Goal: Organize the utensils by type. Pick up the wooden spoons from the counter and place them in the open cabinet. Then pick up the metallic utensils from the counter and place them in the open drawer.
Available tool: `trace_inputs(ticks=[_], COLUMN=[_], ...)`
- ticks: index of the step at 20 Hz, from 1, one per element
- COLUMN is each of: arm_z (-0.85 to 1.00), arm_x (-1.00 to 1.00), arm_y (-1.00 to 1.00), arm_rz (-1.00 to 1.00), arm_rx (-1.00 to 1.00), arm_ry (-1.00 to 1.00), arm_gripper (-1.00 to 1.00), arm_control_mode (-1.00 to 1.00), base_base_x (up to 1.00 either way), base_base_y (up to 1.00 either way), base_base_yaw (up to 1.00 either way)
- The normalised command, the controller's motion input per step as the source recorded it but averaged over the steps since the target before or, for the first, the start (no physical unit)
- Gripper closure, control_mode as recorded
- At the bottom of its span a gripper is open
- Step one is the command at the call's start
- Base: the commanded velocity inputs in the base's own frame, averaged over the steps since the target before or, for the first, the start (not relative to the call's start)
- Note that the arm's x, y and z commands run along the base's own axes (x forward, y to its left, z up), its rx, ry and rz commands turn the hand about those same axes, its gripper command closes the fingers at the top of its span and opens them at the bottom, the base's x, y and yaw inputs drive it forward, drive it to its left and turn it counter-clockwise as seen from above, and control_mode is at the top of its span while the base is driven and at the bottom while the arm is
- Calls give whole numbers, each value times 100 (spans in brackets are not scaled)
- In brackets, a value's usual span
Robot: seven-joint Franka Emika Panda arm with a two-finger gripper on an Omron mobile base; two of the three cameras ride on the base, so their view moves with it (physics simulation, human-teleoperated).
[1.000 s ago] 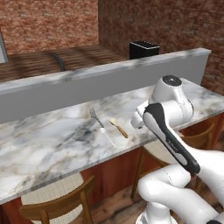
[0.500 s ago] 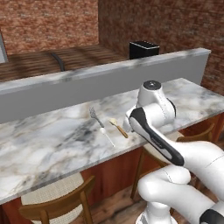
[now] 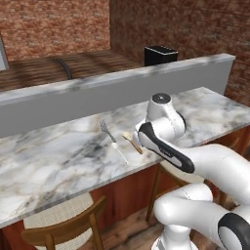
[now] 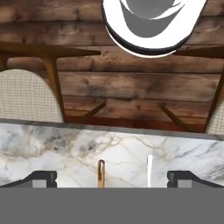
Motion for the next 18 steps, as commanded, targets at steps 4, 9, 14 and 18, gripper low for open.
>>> trace_inputs(ticks=[4, 9, 14, 18], arm_z=[-27, -27, -34, -34], arm_x=[54, 48, 46, 49], arm_y=[0, 4, 5, 0], arm_rz=[0, 0, 0, 2], arm_rx=[0, 0, 0, 0], arm_ry=[2, 7, 7, 6], arm_gripper=[-100, -100, -100, -100], arm_control_mode=[-100, -100, -100, -100], base_base_x=[0, 0, 0, 0], base_base_y=[0, 0, 0, 0], base_base_yaw=[0, 0, 0, 0])
